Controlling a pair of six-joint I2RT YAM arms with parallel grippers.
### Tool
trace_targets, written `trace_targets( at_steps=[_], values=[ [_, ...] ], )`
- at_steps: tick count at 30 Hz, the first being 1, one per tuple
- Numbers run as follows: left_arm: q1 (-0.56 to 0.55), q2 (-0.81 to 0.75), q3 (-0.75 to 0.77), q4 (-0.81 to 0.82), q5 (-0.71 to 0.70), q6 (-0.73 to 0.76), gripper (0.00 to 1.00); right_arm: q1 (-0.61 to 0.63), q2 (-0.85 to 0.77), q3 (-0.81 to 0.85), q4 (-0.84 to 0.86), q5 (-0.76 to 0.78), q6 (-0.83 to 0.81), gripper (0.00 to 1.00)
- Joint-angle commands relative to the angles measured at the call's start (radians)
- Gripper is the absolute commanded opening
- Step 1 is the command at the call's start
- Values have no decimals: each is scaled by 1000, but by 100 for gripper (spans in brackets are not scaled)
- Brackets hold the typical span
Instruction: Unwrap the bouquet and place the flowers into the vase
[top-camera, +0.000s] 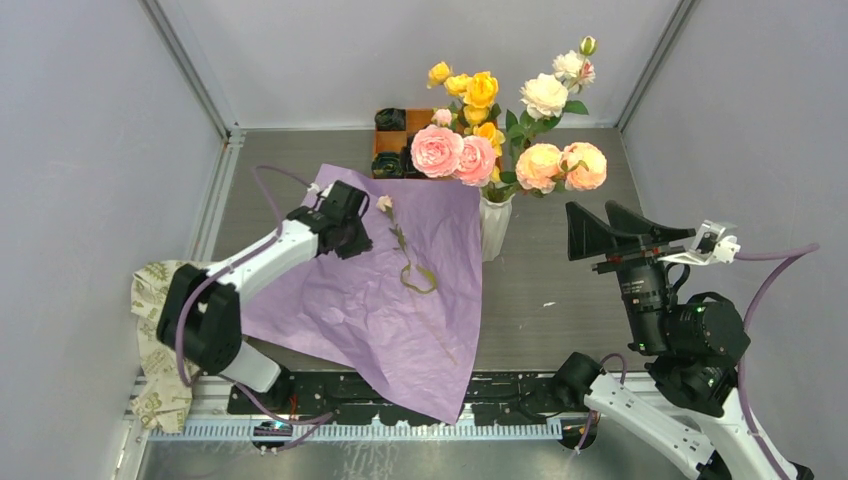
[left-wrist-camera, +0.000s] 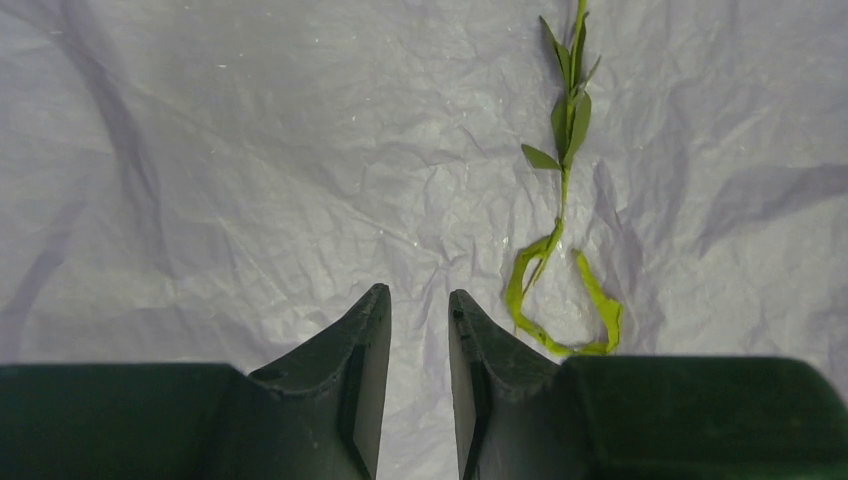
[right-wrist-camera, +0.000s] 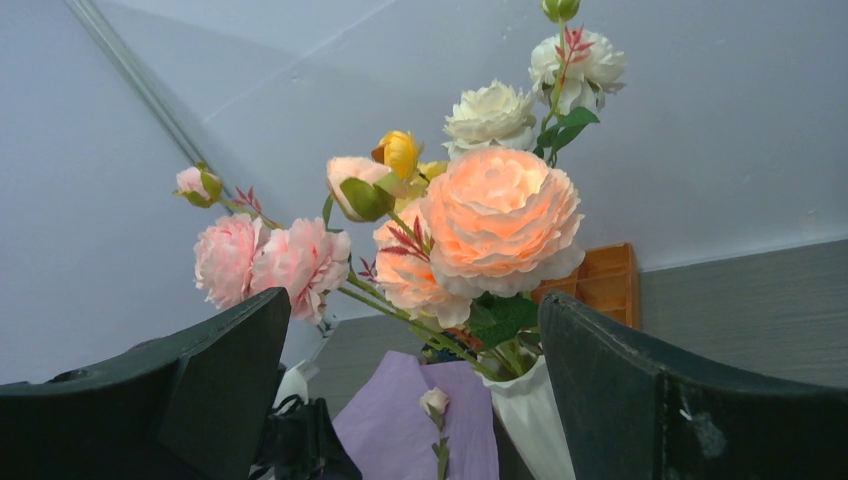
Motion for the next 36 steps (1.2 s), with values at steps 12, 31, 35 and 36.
trace_targets(
  at_steps=[12,31,35,36],
  values=[
    [-52,445,408,6,-27,11,30,-1,-23,57,-90,-38,20,99],
    [-51,673,582,-33,-20,48,13,0,-65,37,-98,-27,8,100],
    [-51,630,547,-19,-19,51,0,-1,-70,35,-99,-22,11,99],
    [-52,612,536,-16,-21,51,0,0,-70,35,-99,-22,12,100]
  ],
)
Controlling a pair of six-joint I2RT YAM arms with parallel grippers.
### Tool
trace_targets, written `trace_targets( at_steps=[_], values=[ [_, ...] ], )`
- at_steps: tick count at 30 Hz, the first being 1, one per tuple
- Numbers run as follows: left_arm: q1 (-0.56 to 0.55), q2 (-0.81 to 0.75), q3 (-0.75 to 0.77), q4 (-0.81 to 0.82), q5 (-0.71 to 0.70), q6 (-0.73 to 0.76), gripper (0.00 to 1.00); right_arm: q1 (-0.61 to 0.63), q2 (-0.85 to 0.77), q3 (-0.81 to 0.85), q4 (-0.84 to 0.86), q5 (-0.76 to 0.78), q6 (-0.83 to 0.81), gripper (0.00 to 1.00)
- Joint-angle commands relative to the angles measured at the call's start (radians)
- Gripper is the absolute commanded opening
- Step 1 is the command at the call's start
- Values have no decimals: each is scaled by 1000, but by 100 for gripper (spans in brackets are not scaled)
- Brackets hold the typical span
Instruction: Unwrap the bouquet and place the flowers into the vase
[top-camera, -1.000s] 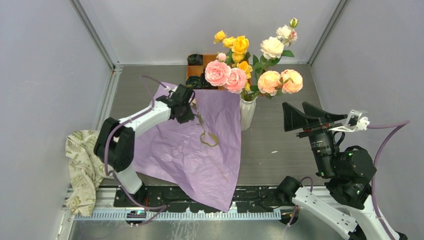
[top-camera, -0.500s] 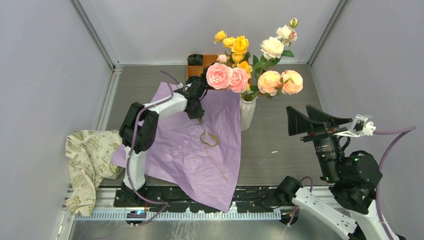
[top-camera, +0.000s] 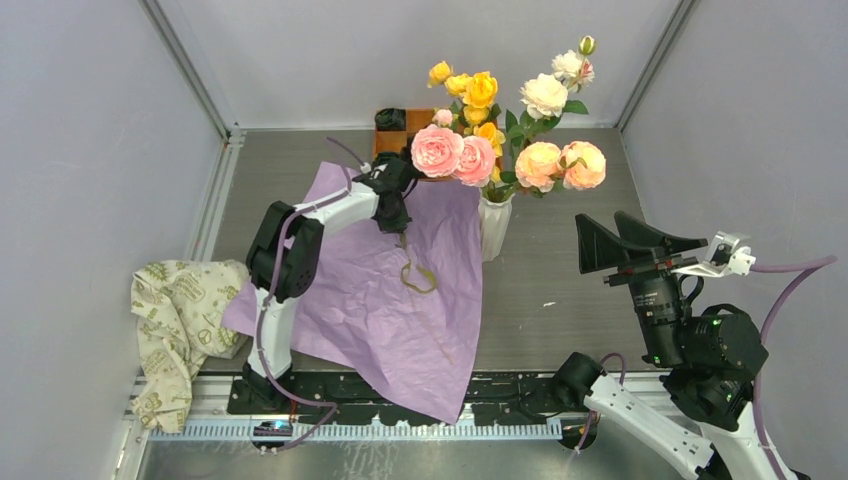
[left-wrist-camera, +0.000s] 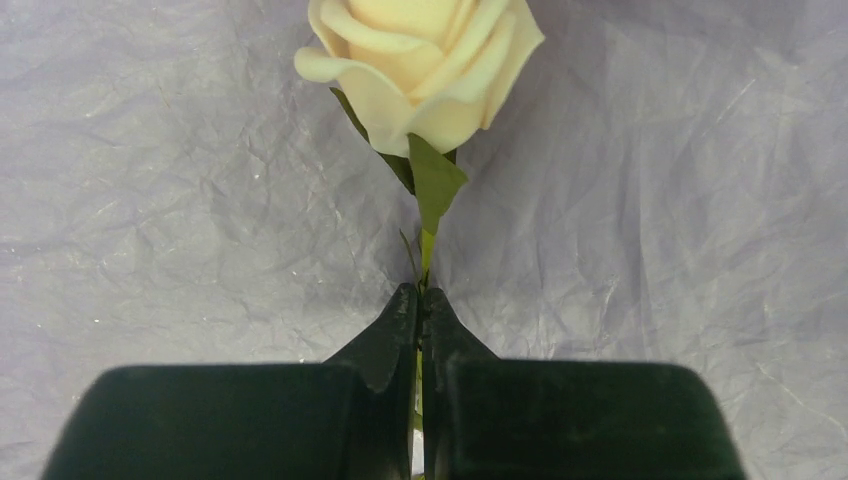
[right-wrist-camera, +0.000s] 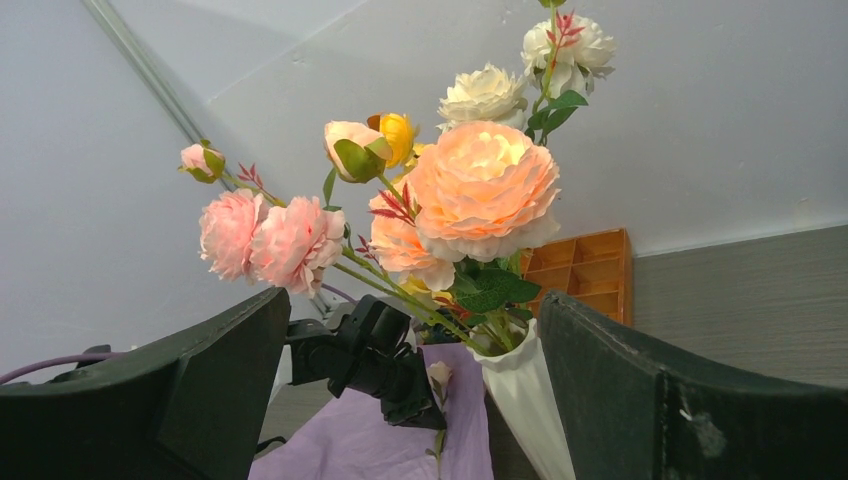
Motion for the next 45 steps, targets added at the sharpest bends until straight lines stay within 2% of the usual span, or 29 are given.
trace_targets(
  at_steps=[1,6,13,16,19,23,28,31,36,41,45],
  values=[
    [1,-67,-35,10,-7,14,0,-1,-15,7,25,2,0,99],
    [1,-228,-92,9,-8,17,0,0,-17,11,17,-5,11,99],
    [-37,-593,-85,-35,-50,55,0,0,-21,14,11,-9,21,99],
    [-102,-727,-41,-32,-97,96,0,-1,-25,12,13,-12,31,99],
    [-180,-823,-14,18,-80,118,0,0,-28,14,15,-14,36,100],
    [-281,-900,27,48,-74,124,0,0,-38,22,3,-15,43,99],
    [-452,-994,33,115,-149,172,0,-1,-55,37,-19,-9,46,100],
    [-550,-1025,28,188,-161,248,0,0,-66,38,-28,1,46,100],
    [-684,-1010,32,317,-102,425,0,0,-72,41,-37,7,50,100],
    [-784,-909,110,403,-37,617,1,0,-74,50,-53,11,51,99],
    [-809,-808,190,461,-11,758,0,0,-87,60,-67,14,51,100]
  ],
)
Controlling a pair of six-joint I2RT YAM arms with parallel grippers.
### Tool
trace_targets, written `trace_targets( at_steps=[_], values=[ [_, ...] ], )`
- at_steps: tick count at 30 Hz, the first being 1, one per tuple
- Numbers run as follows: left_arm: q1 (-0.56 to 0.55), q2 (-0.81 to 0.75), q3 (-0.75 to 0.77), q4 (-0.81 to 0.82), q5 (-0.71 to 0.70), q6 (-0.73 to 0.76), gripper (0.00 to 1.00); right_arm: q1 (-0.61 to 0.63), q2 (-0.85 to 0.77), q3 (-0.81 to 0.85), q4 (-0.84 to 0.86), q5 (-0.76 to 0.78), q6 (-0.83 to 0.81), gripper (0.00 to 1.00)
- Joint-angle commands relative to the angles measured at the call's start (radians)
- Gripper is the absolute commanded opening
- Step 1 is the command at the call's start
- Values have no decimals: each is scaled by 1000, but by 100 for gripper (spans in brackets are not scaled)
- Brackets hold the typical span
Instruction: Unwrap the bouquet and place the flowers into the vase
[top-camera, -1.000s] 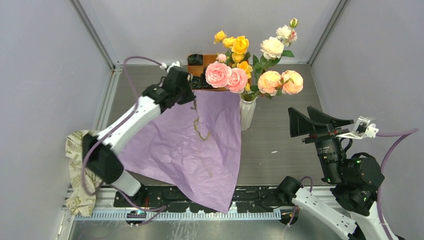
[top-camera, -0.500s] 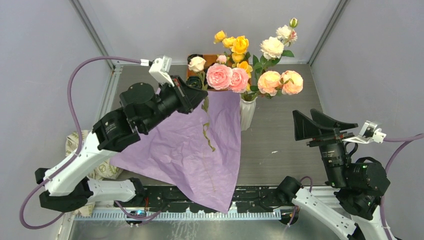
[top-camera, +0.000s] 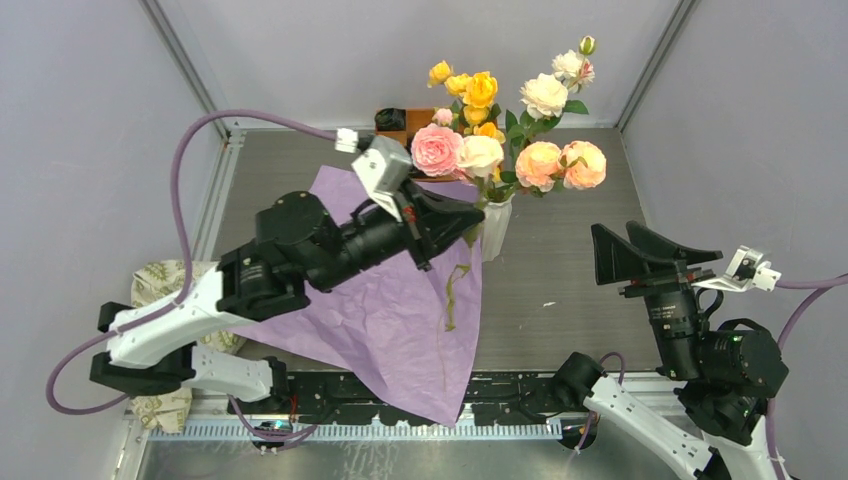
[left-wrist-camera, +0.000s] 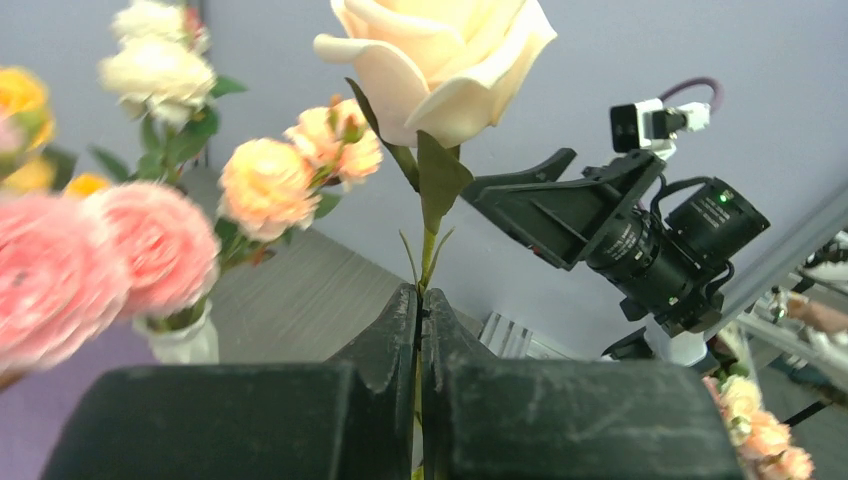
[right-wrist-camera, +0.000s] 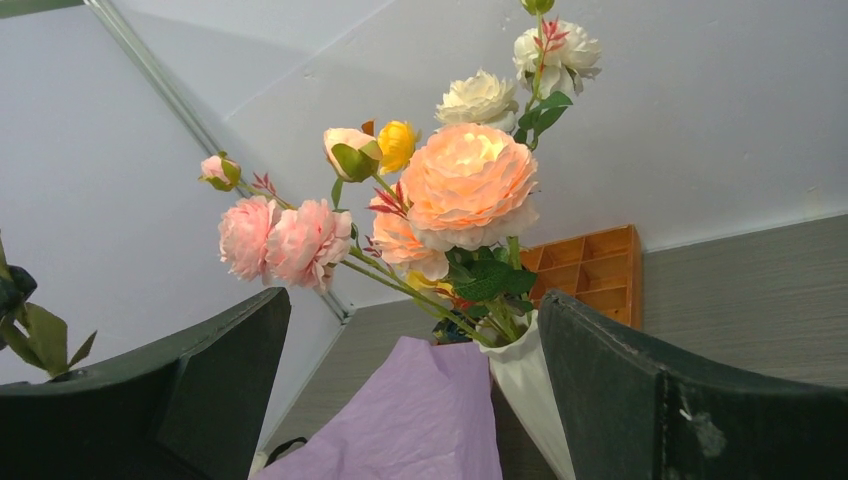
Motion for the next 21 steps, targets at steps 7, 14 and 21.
trace_targets(
  at_steps=[7,14,21],
  values=[
    [-34,198,98,378,-23,460,1,0,-47,80,-51,30,-7,100],
    [-34,272,133,555,-19,607,1,0,-61,105,-77,42,-22,100],
    [-22,360,233,599,13,726,1,0,-50,103,-74,50,-45,100]
  ],
)
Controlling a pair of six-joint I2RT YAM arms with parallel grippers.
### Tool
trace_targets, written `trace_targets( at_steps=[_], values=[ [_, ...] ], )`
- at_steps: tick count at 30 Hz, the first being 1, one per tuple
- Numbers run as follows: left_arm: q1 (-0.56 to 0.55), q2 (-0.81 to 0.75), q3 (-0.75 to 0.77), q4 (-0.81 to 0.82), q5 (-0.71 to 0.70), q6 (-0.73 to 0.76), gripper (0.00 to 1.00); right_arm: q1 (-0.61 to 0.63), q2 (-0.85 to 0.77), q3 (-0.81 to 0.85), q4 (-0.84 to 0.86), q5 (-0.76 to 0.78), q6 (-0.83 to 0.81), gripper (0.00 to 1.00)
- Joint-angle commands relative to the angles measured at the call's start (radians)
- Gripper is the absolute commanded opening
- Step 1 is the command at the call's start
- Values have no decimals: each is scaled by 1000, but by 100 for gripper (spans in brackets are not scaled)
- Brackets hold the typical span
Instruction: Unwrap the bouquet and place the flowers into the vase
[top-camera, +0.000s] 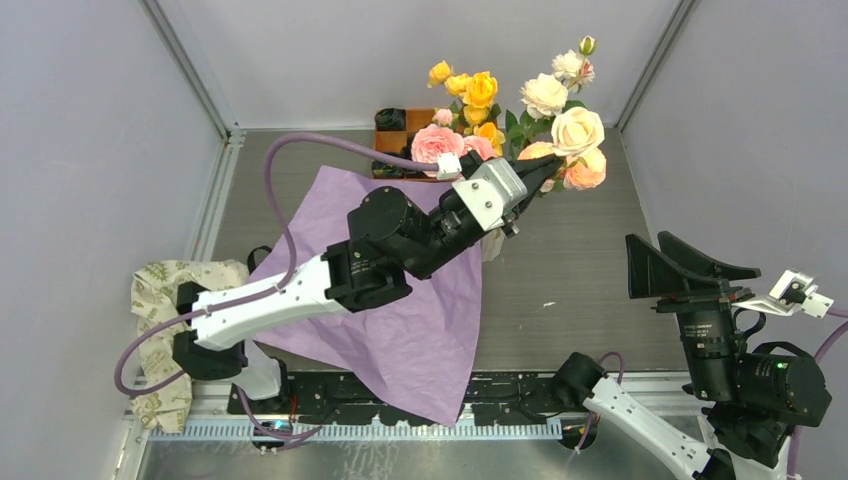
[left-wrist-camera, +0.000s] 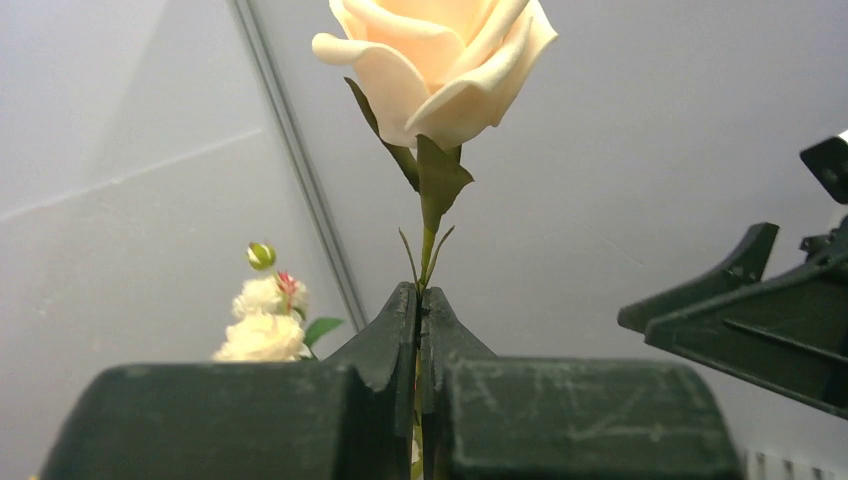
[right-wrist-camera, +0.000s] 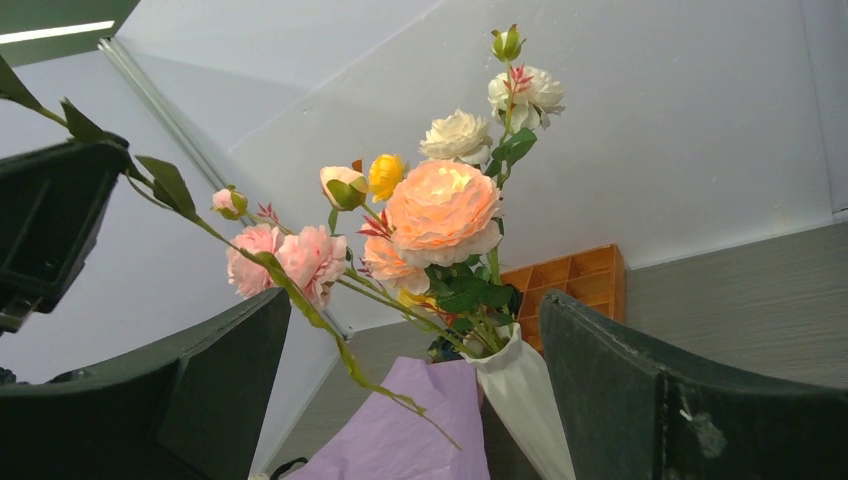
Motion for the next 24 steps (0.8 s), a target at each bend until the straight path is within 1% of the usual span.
trace_targets(
  at_steps=[1,7,14,20,24],
  values=[
    [19,30,86,137,29,99,1,-1,10,14,18,12,-30,99],
    [103,48,108,169,97,53,1,-1,22,2,43,-17,-29,99],
    [141,81,189,137,144,75,1,-1,41,-1,64,-36,-32,99],
    [218,140,277,118,216,1,1,-1,47,-1,76,-49,-31,100],
    [233,172,302,125,229,17,2,-1,56,-3,84,-57,-34,99]
  ],
)
